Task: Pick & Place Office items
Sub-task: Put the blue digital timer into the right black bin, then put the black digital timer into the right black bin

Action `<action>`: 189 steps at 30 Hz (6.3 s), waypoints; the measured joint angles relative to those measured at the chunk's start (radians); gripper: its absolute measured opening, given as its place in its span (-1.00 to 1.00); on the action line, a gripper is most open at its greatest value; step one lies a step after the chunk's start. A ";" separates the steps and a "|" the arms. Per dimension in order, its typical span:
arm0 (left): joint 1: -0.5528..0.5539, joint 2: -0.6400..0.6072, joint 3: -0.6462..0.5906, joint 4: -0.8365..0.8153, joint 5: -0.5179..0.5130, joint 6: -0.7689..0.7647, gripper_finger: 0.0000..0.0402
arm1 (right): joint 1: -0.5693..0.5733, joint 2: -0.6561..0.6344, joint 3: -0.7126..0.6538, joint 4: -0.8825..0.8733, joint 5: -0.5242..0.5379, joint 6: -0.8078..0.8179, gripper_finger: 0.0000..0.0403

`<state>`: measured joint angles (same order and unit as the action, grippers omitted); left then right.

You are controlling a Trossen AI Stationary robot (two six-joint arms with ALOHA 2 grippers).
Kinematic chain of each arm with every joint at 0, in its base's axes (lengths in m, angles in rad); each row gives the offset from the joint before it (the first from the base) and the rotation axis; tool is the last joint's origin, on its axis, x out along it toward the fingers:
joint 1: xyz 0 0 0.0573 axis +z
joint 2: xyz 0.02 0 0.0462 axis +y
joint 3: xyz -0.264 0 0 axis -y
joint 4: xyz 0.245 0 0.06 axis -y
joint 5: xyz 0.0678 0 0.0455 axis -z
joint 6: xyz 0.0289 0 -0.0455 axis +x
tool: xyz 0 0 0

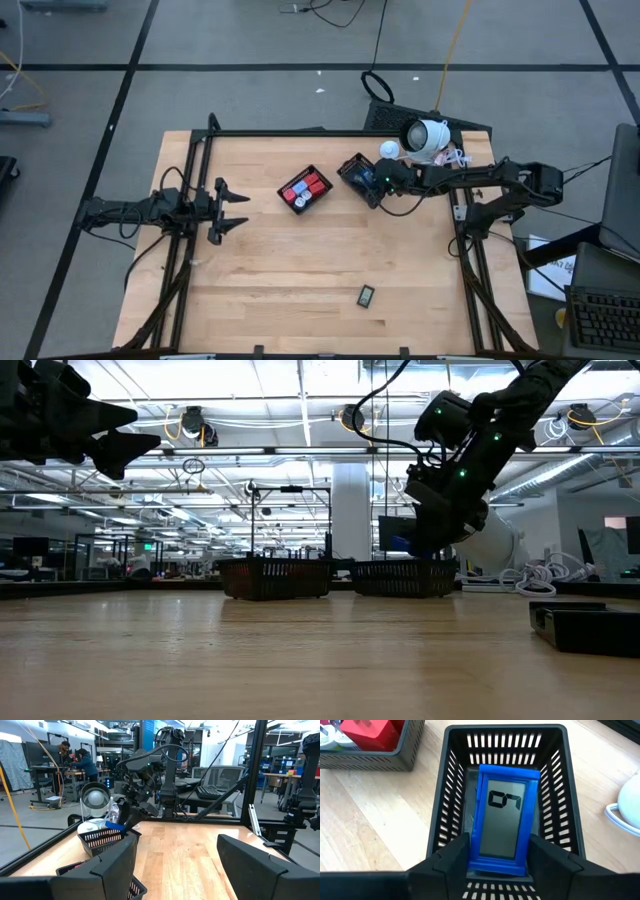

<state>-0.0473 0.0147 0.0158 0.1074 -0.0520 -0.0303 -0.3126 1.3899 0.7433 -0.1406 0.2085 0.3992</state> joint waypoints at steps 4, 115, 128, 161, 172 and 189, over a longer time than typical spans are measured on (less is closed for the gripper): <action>0.000 0.000 0.000 0.000 0.000 0.000 0.33 | 0.000 0.000 0.000 0.000 0.000 0.000 -0.08; 0.000 0.000 0.000 0.000 0.000 0.000 0.29 | 0.960 0.521 0.504 -0.400 0.031 0.507 0.43; 0.000 0.000 0.000 0.000 0.000 0.000 0.36 | 0.952 0.517 0.505 -0.441 0.048 0.454 0.43; 0.000 0.000 0.000 0.000 0.000 0.000 0.31 | 0.906 0.495 0.507 -0.434 0.018 0.257 -0.82; 0.000 0.000 0.000 0.000 0.000 0.000 0.42 | 0.817 0.331 0.507 -0.385 0.117 0.148 -0.74; 0.000 0.000 0.000 0.000 0.000 0.000 0.29 | 0.469 0.174 0.506 -0.343 0.267 -0.157 -0.79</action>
<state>-0.0471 0.0147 0.0158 0.1076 -0.0521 -0.0303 0.1566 1.5641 1.2495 -0.4833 0.4752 0.2420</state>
